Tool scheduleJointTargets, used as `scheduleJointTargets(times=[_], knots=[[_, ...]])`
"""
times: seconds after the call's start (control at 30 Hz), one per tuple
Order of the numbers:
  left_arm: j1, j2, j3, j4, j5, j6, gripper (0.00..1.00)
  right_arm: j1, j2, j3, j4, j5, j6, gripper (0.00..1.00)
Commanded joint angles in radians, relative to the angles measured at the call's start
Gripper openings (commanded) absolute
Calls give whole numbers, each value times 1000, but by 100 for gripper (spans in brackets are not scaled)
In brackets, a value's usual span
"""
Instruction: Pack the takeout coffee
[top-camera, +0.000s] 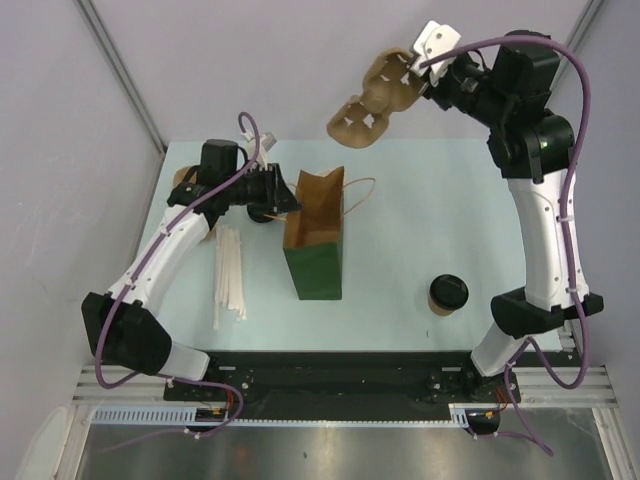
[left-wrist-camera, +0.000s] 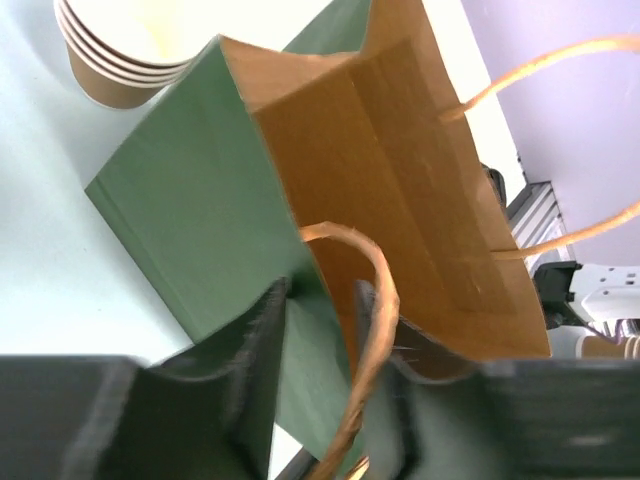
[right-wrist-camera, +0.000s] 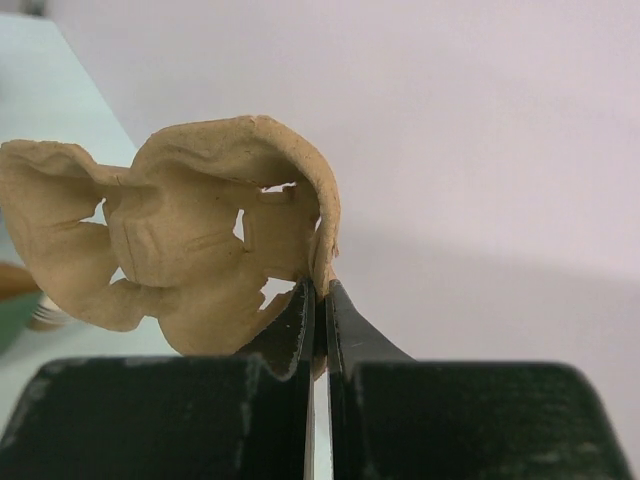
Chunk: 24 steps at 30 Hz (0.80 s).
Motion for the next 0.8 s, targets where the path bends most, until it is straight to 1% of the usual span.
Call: scheduleJointTargets(times=[0.0, 0.03, 0.07, 0.13, 0.17, 0.23, 0.4, 0.47, 0.63, 0.77], knots=[[-25, -8, 41, 12, -20, 31, 30, 114, -55, -5, 57, 0, -33, 0], [-31, -8, 40, 16, -22, 30, 28, 134, -61, -19, 54, 4, -68, 0], [-34, -10, 35, 19, -23, 28, 23, 181, -71, -33, 41, 11, -90, 0], [-40, -13, 35, 29, -19, 16, 19, 218, -80, -71, 28, 29, -139, 0], [-43, -14, 33, 29, -22, 11, 15, 244, -86, -83, 17, 32, -148, 0], [-47, -19, 33, 38, -23, -1, 11, 264, -89, -102, 0, 43, -162, 0], [-53, -39, 0, 76, -37, -48, 3, 317, -80, -94, -138, 44, -130, 0], [-68, -45, -13, 105, -52, -67, 0, 338, -78, -105, -198, 53, -121, 0], [-105, -76, -29, 144, -115, -96, 0, 389, -65, -119, -285, 126, -102, 0], [-122, -108, -52, 179, -186, -131, 0, 422, -52, -131, -307, 205, -99, 0]])
